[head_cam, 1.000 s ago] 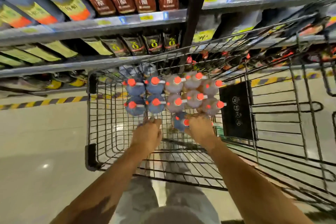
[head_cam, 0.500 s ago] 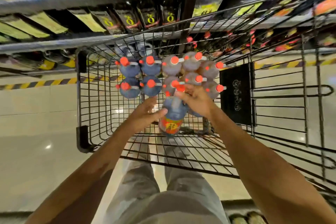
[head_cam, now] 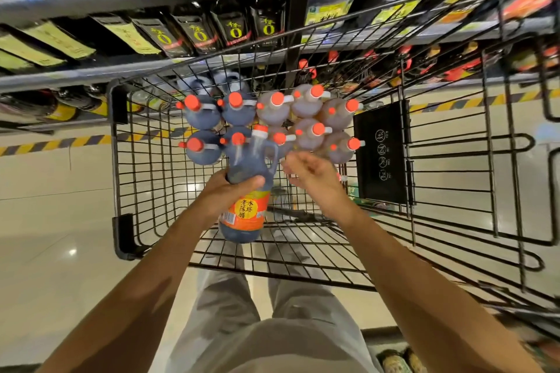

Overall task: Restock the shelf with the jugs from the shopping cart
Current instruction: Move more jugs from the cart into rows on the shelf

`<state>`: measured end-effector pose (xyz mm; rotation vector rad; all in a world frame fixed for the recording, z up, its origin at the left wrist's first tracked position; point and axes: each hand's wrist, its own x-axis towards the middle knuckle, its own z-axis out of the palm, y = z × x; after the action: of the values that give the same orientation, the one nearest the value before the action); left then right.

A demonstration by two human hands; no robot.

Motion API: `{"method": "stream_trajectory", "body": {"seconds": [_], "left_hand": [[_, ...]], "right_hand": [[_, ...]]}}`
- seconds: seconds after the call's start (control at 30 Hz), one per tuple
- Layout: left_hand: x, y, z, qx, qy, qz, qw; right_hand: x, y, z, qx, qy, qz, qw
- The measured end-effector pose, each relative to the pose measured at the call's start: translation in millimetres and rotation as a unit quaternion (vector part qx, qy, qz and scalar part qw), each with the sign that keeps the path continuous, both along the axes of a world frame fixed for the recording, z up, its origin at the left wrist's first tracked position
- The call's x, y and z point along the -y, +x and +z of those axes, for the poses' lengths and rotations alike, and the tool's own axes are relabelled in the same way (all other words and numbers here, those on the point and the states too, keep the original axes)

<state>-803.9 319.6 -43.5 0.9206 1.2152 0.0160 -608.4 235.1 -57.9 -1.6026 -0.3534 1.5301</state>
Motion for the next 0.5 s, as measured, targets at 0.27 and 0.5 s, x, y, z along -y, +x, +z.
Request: {"method": "stream_trajectory", "body": {"seconds": [0.27, 0.5], "left_hand": [[11, -6, -12, -0.025, -0.024, 0.064, 0.997], [24, -6, -25, -0.010, -0.026, 0.065, 0.998]], "right_hand": [[83, 53, -90, 0.233, -0.269, 0.348, 0.867], [82, 58, -125, 0.150, -0.161, 0.073, 0.973]]}}
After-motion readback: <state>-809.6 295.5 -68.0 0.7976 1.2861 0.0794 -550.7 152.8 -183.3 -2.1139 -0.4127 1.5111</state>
